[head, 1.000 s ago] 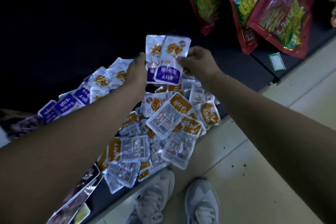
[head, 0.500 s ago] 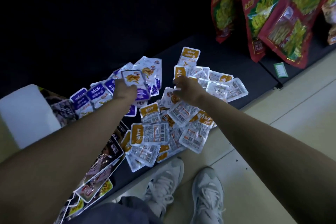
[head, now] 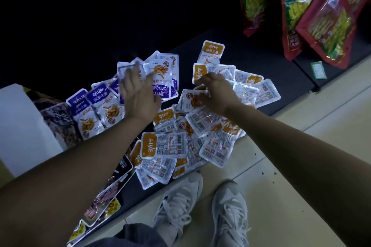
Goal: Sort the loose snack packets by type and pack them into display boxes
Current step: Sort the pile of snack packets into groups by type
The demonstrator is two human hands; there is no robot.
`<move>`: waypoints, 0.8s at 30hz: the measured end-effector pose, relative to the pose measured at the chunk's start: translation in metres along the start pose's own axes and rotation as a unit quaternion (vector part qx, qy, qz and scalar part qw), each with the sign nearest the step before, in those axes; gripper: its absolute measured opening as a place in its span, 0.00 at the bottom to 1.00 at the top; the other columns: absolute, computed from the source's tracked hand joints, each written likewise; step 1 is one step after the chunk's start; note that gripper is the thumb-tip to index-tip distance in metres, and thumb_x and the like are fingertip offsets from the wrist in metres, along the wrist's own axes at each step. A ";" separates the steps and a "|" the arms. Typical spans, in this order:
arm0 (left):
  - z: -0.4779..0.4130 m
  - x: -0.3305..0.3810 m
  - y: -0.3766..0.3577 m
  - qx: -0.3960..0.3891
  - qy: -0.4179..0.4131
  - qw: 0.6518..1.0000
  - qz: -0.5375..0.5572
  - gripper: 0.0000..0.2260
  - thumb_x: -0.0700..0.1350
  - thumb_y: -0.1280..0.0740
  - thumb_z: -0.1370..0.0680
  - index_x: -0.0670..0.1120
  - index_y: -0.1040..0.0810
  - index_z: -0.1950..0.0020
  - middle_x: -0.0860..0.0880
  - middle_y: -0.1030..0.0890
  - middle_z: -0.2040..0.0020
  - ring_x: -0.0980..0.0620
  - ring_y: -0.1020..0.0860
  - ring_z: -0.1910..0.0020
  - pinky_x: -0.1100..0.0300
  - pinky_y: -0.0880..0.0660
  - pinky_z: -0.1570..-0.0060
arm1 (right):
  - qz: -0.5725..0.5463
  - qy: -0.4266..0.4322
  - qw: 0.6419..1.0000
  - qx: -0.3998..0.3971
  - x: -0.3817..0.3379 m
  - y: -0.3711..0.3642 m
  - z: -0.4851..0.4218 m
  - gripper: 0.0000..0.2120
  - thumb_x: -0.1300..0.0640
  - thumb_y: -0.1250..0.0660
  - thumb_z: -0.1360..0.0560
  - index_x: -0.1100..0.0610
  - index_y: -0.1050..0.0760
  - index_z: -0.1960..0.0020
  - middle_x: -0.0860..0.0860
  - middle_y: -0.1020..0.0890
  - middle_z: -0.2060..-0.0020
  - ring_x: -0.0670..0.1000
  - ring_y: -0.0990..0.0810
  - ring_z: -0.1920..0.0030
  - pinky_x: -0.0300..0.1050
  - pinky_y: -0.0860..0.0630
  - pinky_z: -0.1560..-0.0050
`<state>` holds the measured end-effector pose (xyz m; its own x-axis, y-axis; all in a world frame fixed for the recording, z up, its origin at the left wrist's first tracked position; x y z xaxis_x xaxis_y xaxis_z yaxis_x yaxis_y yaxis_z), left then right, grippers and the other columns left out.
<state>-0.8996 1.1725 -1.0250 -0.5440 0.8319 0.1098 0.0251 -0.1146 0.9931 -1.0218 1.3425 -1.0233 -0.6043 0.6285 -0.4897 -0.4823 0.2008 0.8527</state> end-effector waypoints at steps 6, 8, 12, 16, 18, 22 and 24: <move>0.002 0.019 -0.029 -0.127 -0.187 0.973 -0.039 0.22 0.53 0.45 0.17 0.55 0.42 0.23 0.50 0.52 0.20 0.47 0.56 0.22 0.46 0.60 0.26 | 0.117 0.001 0.990 -0.079 0.017 -0.018 -0.016 0.29 0.44 0.41 0.21 0.48 0.44 0.23 0.50 0.48 0.22 0.55 0.48 0.23 0.58 0.48 0.27; 0.002 0.016 -0.030 -0.118 -0.187 0.973 -0.064 0.22 0.53 0.47 0.17 0.54 0.43 0.23 0.50 0.53 0.20 0.46 0.57 0.22 0.45 0.61 0.26 | 0.140 0.002 0.988 -0.067 0.023 -0.019 -0.013 0.28 0.42 0.42 0.22 0.47 0.42 0.24 0.51 0.44 0.23 0.56 0.46 0.24 0.58 0.46 0.28; -0.006 0.005 -0.028 -0.072 -0.156 0.981 -0.094 0.21 0.49 0.45 0.18 0.51 0.37 0.24 0.44 0.49 0.21 0.42 0.53 0.22 0.43 0.56 0.26 | 0.160 -0.037 0.986 -0.002 0.033 -0.006 -0.008 0.22 0.43 0.42 0.22 0.51 0.32 0.31 0.54 0.31 0.33 0.57 0.36 0.32 0.55 0.41 0.33; -0.006 0.011 -0.031 -0.056 -0.159 0.983 -0.069 0.21 0.47 0.41 0.19 0.46 0.33 0.26 0.41 0.46 0.22 0.40 0.48 0.23 0.40 0.50 0.27 | 0.141 -0.032 0.989 0.026 0.034 0.004 -0.020 0.22 0.46 0.39 0.22 0.56 0.31 0.33 0.56 0.31 0.36 0.58 0.34 0.35 0.53 0.37 0.36; -0.003 0.015 -0.033 -0.056 -0.177 0.981 -0.057 0.21 0.47 0.40 0.19 0.48 0.33 0.26 0.40 0.44 0.23 0.39 0.47 0.24 0.39 0.50 0.27 | 0.110 -0.013 0.994 0.020 0.032 0.001 -0.032 0.25 0.47 0.38 0.22 0.54 0.35 0.28 0.56 0.36 0.28 0.57 0.39 0.29 0.54 0.40 0.32; 0.000 0.013 -0.035 -0.078 -0.173 0.980 -0.066 0.21 0.52 0.48 0.17 0.52 0.37 0.24 0.42 0.46 0.22 0.41 0.50 0.23 0.43 0.56 0.26 | 0.119 -0.036 0.992 -0.034 0.035 -0.016 -0.044 0.28 0.44 0.43 0.20 0.53 0.42 0.24 0.54 0.42 0.24 0.56 0.45 0.24 0.56 0.46 0.28; 0.000 0.011 -0.033 -0.087 -0.166 0.981 -0.048 0.22 0.53 0.51 0.17 0.51 0.38 0.24 0.43 0.48 0.21 0.43 0.52 0.22 0.45 0.58 0.25 | 0.141 -0.037 0.989 -0.002 0.034 -0.016 -0.040 0.25 0.44 0.44 0.20 0.55 0.35 0.28 0.55 0.32 0.31 0.57 0.36 0.30 0.54 0.41 0.32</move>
<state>-0.9063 1.1860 -1.0566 -0.2329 0.9711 0.0515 -0.1715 -0.0931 0.9808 -1.0602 1.3303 -1.0605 -0.6670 0.7127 -0.2170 -0.3038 0.0058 0.9527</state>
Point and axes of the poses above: each hand's wrist, its own z-axis away from the middle knuckle, its own y-axis out of the back of the hand, x = y × z, the point moved 4 cm from there along -z, towards the middle knuckle
